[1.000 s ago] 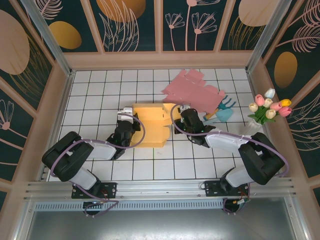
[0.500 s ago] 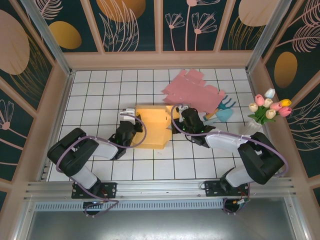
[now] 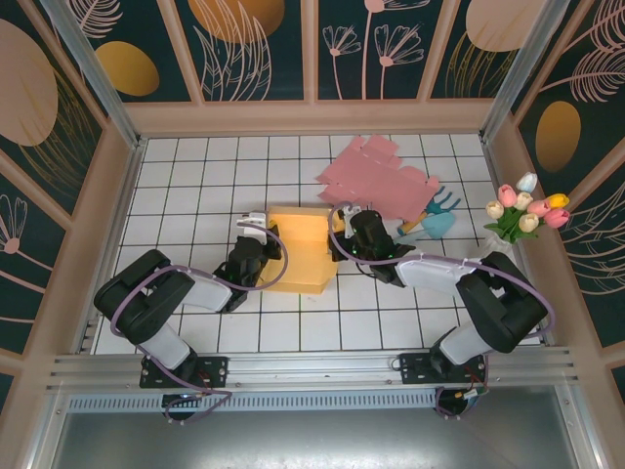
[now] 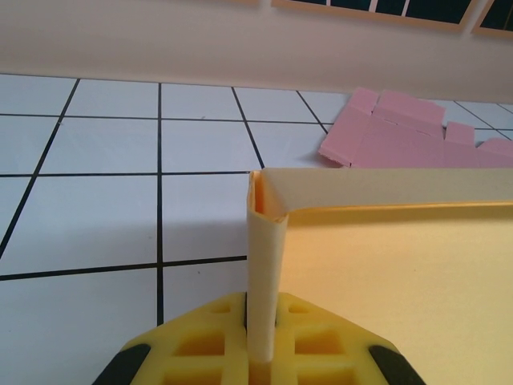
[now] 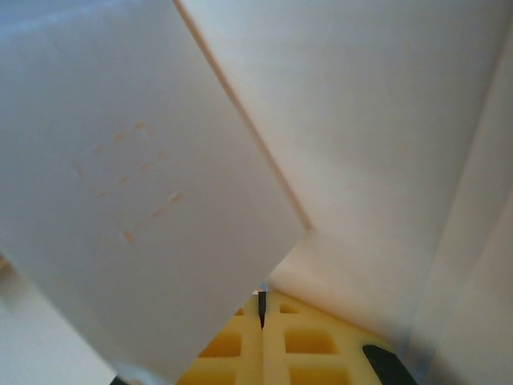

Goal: Fold the paper box

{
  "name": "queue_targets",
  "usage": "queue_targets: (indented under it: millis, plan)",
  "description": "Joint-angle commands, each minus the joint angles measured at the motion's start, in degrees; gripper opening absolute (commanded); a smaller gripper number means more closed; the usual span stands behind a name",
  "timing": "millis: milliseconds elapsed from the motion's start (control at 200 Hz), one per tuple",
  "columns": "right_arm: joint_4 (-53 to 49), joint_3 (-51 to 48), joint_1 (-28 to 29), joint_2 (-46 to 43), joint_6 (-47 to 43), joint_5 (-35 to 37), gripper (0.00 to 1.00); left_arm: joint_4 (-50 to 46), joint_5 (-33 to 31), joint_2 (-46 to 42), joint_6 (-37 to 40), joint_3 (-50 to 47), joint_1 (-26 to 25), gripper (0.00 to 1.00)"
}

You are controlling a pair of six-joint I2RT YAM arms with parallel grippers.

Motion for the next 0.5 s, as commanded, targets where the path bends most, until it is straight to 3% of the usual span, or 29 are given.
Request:
queue_targets:
  millis: [0, 265, 490]
  plan:
    - [-0.2, -0.3, 0.4, -3.7, -1.2, 0.8, 0.0, 1.1, -0.1, 0.6, -1.7, 2.0, -0.8, 0.0]
    - [-11.3, -0.5, 1.3, -12.9, -5.0, 9.5, 0.0, -0.4, -3.1, 0.1, 1.2, 2.0, -0.7, 0.0]
    - [-22.2, 0.8, 2.2, -25.7, -8.2, 13.8, 0.14, -1.7, -5.0, -0.5, 2.5, 1.9, -0.8, 0.0]
